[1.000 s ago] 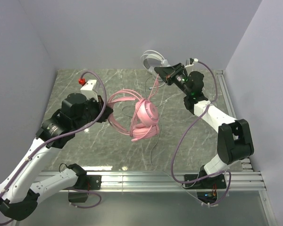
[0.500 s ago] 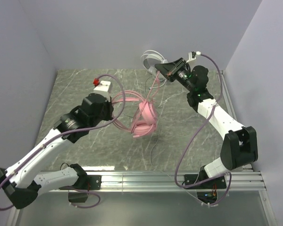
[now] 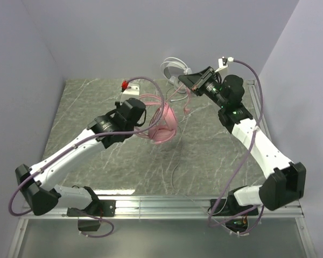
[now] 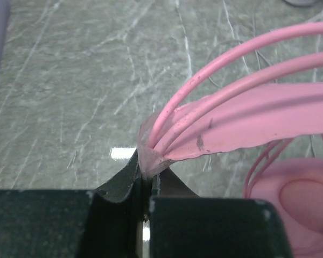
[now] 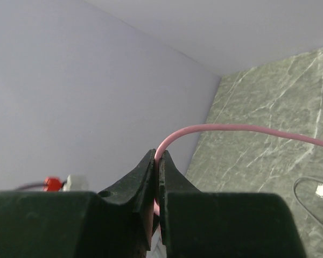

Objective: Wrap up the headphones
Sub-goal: Wrap the headphone cable with the right arm

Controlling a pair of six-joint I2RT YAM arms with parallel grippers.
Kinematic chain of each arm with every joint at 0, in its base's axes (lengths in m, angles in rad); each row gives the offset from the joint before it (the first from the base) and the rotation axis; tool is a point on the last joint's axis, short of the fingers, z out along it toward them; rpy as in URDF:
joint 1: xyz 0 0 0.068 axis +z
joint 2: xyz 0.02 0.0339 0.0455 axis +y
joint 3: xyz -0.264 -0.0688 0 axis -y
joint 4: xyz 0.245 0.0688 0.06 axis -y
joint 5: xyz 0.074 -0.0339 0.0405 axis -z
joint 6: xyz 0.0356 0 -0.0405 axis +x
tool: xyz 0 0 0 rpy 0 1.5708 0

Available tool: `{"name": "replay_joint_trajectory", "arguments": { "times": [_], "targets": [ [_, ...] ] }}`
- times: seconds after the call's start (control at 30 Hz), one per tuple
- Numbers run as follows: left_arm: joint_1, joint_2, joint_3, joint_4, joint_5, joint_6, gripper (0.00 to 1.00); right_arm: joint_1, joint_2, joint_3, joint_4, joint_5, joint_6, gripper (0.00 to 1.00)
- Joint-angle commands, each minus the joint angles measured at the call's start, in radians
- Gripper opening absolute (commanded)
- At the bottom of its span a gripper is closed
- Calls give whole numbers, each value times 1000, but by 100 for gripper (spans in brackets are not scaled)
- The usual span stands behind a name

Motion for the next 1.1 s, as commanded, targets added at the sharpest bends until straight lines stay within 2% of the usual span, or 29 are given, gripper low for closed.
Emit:
{"name": "replay_joint_trajectory", "arguments": {
  "times": [0.0,0.13,0.27,0.43,0.57,0.73,0.87,1.07],
  "targets": [
    [-1,57,102,-58,-154,-79,0,38,-121,2,14,94,-69,1],
    [0,142,191,-142,-213,-138,0,97,-203,-44,-15,191,-124,1],
    [25,203,291,-216,-181,-189,0,195,-280,-88,-55,289,-186,1],
    [48,222,325,-201,-132,-221,0,350,-352,-147,-92,505,-244,2],
    [59,219,331,-188,-174,-270,0,447,-351,-159,-135,679,-238,1],
    [66,174,301,-106,-212,-302,0,547,-300,-142,-208,873,-152,1],
    [68,166,310,-110,-276,-340,0,631,-234,-64,-316,1056,-101,1],
    [68,156,291,-113,-353,-488,0,743,-87,143,-619,1301,171,0]
  ]
}}
